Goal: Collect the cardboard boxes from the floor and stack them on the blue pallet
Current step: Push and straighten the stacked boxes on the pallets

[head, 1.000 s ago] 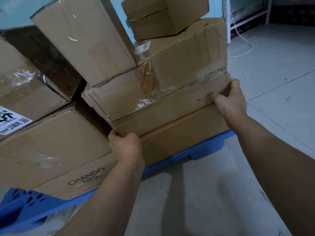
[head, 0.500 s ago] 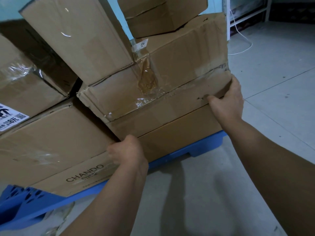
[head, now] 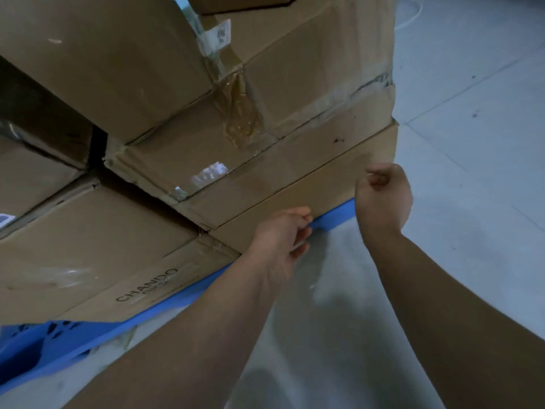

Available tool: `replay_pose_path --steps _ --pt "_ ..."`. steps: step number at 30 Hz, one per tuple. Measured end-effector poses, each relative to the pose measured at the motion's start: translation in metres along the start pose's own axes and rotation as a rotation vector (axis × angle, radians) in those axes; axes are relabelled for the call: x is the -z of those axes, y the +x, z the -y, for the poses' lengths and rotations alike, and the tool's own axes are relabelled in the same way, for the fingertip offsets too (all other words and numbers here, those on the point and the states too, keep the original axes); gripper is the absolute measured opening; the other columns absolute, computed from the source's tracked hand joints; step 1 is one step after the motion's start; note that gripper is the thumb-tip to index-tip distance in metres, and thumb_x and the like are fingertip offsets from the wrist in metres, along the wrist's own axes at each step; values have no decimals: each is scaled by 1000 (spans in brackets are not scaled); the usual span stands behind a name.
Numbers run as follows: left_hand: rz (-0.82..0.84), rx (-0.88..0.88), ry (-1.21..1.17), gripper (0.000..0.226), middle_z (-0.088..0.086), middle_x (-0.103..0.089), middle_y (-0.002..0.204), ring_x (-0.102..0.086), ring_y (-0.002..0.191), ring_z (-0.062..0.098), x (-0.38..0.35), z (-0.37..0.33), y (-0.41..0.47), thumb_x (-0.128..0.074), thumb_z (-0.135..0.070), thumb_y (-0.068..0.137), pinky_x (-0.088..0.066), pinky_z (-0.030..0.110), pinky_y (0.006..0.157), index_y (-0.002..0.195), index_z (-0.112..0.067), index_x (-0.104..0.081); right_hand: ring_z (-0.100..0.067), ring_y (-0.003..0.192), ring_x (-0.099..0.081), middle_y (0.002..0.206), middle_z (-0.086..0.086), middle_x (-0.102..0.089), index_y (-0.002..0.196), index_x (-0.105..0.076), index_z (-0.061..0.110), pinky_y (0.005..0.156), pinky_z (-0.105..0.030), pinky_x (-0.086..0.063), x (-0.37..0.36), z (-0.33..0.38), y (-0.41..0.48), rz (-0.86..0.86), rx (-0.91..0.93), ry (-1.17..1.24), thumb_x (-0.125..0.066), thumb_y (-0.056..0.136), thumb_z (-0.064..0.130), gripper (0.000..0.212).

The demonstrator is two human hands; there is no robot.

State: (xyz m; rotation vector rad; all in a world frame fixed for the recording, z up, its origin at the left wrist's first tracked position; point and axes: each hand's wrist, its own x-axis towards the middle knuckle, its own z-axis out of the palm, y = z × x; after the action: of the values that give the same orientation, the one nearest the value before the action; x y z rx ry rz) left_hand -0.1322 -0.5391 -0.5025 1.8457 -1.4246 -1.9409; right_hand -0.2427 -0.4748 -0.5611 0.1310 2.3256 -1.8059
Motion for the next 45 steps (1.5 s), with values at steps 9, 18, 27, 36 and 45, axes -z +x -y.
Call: replay_pose_path --steps 9,18,27,36,45 --pt "26 102 111 24 -7 -63 85 -58 76 5 -3 -46 -113 -52 -8 96 -46 21 63 79 -22 -59 -13 91 -62 94 9 -68 89 -64 32 81 -31 -51 74 91 -59 25 -196 -82 -51 81 13 25" --pt "15 175 147 16 -5 -65 88 -57 73 7 2 -128 -253 -54 -9 96 -48 22 64 89 -20 -64 -13 69 -59 88 7 -68 99 -68 28 65 -27 -47 180 229 -98 252 -289 -194 -56 85 19 20" --pt "91 201 2 19 2 -63 94 -55 77 9 -28 -218 -388 -52 -5 97 -48 27 81 111 -8 -64 -13 77 -58 94 10 -69 97 -68 29 66 -26 -42 248 380 -98 412 -162 -260 -56 84 19 20" --pt "15 144 -135 12 1 -57 78 -50 63 9 -39 -278 -442 -58 -6 92 -42 25 56 85 -16 -59 -14 86 -62 98 10 -66 94 -65 30 70 -26 -46 296 469 -75 512 -30 -340 -56 87 18 17" --pt "-31 162 -299 23 -1 -58 76 -50 64 10 -47 -329 -397 -47 -4 95 -42 25 61 81 -16 -59 -17 96 -62 105 5 -67 95 -65 30 81 -31 -51 259 516 -2 620 89 -500 -55 86 16 19"
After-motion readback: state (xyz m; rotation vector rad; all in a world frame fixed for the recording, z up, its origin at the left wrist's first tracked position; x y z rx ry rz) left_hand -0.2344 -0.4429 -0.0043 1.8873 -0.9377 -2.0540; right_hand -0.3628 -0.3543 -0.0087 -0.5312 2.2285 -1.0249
